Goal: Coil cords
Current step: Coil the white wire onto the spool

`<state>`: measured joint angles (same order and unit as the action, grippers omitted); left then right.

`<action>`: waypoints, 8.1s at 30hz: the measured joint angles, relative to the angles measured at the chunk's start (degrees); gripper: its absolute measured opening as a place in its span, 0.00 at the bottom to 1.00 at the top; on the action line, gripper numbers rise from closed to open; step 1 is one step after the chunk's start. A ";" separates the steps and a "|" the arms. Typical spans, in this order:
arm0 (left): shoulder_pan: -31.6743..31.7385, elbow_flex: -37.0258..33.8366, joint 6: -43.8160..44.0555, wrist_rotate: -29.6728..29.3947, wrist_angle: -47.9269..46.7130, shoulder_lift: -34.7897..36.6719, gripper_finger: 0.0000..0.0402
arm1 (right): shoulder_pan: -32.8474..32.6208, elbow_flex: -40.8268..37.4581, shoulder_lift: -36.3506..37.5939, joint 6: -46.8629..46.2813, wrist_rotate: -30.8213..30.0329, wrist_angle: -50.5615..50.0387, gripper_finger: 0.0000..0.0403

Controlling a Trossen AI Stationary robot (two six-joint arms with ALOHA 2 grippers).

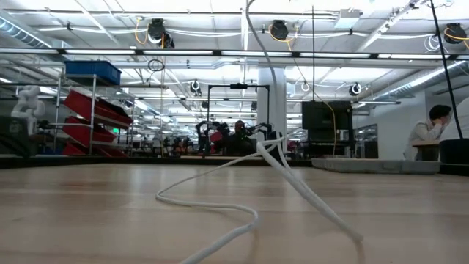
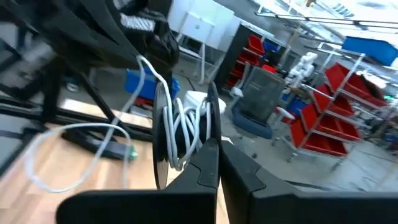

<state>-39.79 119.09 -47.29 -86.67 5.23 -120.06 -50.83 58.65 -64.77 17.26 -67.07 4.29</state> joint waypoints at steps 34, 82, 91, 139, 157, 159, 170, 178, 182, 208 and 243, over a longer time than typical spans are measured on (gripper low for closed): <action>-0.87 -0.13 29.31 31.19 -11.05 0.03 0.26 | -11.95 -0.02 4.96 -8.93 -0.30 0.41 0.00; 9.35 -1.46 36.46 41.24 -13.20 -7.92 0.26 | -16.79 -0.02 5.53 -4.52 -0.13 1.92 0.00; 8.11 -1.46 33.09 40.34 -13.64 -7.91 0.09 | -16.84 -0.02 5.61 -4.37 -0.62 1.92 0.00; -12.04 -1.40 75.44 36.94 -70.70 10.39 0.09 | -26.16 -0.02 7.06 -1.38 -22.84 1.90 0.00; -10.72 -1.40 78.15 34.85 -68.72 10.39 0.39 | -26.14 -0.02 7.04 -1.77 -22.58 1.66 0.00; -10.03 -1.40 77.93 30.35 -68.46 10.39 0.39 | -26.14 -0.02 7.04 -2.09 -22.49 1.56 0.00; -2.90 -1.40 66.51 20.51 -50.03 9.62 0.39 | -22.74 -0.02 4.95 5.48 -13.50 0.16 0.00; 0.24 -1.44 43.98 23.46 -32.72 2.29 0.39 | -19.65 -0.02 4.57 6.90 -2.98 0.14 0.00; 1.15 -1.44 32.15 23.45 -19.22 -0.35 0.39 | -17.50 -0.02 3.28 8.53 -1.85 0.15 0.00; 1.97 -1.40 16.35 26.93 -6.04 -0.69 0.39 | -2.69 -0.02 -2.38 11.26 10.81 1.75 0.00; 2.79 -1.40 18.25 23.98 -7.72 -0.69 0.01 | 0.94 -0.02 -3.56 8.89 13.88 1.90 0.04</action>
<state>-37.00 117.69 -29.04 -62.70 -2.48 -120.75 -49.89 58.64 -68.34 26.15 -53.19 6.19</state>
